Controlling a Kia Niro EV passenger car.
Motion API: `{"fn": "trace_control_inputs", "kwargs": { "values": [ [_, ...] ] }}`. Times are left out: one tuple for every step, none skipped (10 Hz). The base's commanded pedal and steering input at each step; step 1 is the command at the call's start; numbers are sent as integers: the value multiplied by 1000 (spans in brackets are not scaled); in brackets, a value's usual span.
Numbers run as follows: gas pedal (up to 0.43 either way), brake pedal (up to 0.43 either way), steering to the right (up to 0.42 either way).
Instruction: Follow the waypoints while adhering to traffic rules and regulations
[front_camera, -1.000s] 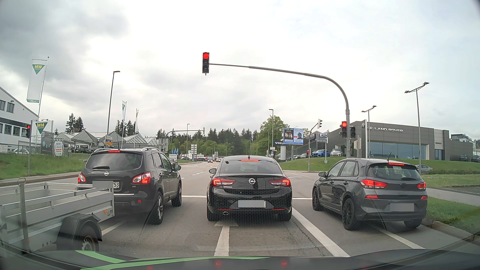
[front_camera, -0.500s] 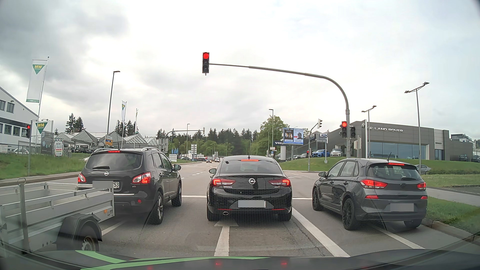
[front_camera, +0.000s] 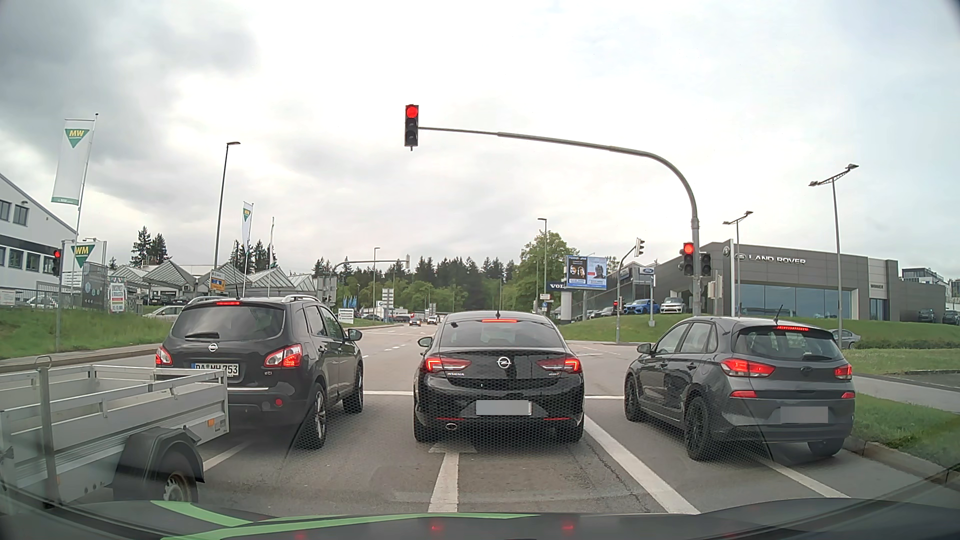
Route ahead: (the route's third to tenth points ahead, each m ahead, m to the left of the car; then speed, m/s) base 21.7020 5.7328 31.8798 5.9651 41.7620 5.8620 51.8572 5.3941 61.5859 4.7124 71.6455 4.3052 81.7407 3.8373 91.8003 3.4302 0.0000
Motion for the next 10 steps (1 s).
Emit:
{"fn": "trace_control_inputs", "kwargs": {
  "values": [
    [0, 0, 0],
    [0, 0, 0],
    [0, 0, 0],
    [0, 0, 0],
    [0, 0, 0],
    [0, 0, 0],
    [0, 0, 0],
    [0, 0, 0],
    [0, 0, 0],
    [0, 0, 0]
  ]
}}
